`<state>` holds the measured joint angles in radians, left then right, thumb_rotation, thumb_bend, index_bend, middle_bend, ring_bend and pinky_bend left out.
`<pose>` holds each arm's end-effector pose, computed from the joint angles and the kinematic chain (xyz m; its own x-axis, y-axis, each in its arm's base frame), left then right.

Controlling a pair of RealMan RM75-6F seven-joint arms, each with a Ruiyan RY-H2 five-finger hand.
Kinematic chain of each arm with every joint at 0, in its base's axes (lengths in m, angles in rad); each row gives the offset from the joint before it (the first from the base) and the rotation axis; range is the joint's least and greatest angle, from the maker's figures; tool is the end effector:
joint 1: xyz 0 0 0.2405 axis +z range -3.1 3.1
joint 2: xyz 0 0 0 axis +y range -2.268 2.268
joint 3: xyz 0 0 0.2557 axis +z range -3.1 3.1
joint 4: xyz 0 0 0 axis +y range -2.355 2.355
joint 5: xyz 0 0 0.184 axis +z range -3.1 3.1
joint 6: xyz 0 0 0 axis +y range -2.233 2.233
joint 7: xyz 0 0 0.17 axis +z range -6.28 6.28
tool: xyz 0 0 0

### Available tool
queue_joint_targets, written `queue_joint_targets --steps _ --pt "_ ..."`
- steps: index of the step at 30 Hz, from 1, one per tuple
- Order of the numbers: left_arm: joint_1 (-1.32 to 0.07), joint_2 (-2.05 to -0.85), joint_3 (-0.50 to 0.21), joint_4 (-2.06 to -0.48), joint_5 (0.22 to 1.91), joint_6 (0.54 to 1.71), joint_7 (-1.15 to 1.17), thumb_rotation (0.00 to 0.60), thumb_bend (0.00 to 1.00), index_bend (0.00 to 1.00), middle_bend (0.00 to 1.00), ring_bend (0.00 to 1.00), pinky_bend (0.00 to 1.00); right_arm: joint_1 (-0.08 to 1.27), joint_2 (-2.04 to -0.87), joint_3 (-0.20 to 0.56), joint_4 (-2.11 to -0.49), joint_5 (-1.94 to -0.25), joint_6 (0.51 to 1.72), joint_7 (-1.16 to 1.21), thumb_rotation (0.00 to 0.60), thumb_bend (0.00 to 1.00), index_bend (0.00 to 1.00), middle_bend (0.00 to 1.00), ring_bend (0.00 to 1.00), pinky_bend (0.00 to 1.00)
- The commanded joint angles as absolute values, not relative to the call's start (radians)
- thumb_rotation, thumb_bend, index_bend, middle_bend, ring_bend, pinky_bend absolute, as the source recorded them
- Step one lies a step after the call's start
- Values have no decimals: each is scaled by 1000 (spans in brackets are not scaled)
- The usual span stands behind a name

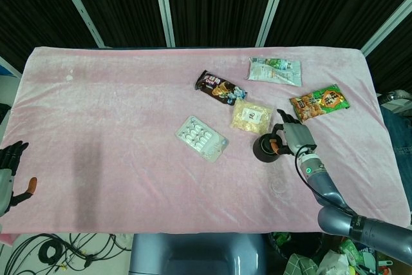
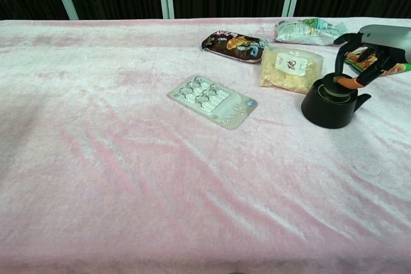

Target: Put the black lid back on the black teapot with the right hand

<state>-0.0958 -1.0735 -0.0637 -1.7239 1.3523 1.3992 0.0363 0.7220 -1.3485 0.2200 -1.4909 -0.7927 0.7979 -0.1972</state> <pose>-0.3072 0.2073 0.1837 0.3443 0.0796 0.9355 0.9291 0.1146 -0.3517 -0.2132 -0.3863 0.0587 0.2305 -0.3986 0.8877 -0.9704 -0.0271 0.2398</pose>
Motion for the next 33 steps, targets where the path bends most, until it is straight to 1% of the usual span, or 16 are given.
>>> queue_joint_targets --steps 1,30,31,33 --pt "-96 -1074 -65 -1725 1350 1399 38 600 440 60 26 0 0 724 -1353 218 -1487 -796 796 -195 600 358 642 8 80 157" --pt "-98 -1074 -67 -1726 1346 1398 34 600 440 60 26 0 0 735 -1394 194 -1444 -788 777 -182 600 356 640 7 78 157" --pt "-98 -1074 -67 -1726 1347 1397 36 600 440 61 26 0 0 735 -1394 192 -1443 -788 776 -183 600 349 628 6 75 157" --pt "-98 -1074 -66 -1725 1347 1397 37 600 440 60 26 0 0 735 -1394 190 -1442 -787 777 -184 600 320 566 3 66 157"
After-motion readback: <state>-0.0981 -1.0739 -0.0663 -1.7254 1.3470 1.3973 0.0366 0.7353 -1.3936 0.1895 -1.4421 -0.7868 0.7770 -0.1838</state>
